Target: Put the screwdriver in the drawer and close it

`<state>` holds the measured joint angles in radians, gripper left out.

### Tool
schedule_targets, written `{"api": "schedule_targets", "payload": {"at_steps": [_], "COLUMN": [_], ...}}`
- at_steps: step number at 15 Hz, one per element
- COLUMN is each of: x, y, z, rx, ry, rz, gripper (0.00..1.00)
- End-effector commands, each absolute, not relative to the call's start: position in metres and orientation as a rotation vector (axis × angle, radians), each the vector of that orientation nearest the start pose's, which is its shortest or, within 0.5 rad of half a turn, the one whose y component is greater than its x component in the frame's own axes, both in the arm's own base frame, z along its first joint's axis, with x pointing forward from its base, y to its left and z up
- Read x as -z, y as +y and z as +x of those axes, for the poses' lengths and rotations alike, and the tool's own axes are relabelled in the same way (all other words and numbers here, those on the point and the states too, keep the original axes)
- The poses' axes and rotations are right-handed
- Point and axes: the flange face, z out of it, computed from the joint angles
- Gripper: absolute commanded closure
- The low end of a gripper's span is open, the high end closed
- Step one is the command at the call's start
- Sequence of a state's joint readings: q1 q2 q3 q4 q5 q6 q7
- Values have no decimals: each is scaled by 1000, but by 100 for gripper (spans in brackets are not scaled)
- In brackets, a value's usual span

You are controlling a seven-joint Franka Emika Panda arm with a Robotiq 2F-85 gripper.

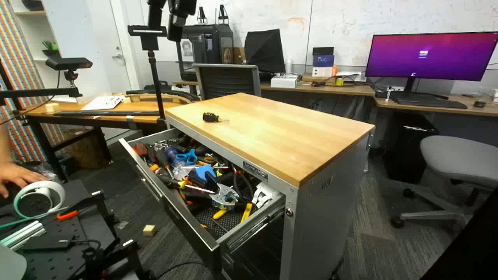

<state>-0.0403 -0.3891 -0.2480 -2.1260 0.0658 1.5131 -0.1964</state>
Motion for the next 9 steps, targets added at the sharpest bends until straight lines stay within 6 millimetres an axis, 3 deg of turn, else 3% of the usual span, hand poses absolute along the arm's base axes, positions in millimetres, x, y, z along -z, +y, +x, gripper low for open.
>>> {"api": "schedule_targets", "payload": {"at_steps": [1,6,9], "x": [-548,-552,-539], "y": [-123,-123,-100], "z": [395,395,415], "rx": [-278,-267,-257], "ry": [98,97,369], "rz": [-2919,-2921,-2938], "gripper": [0,0,0]}}
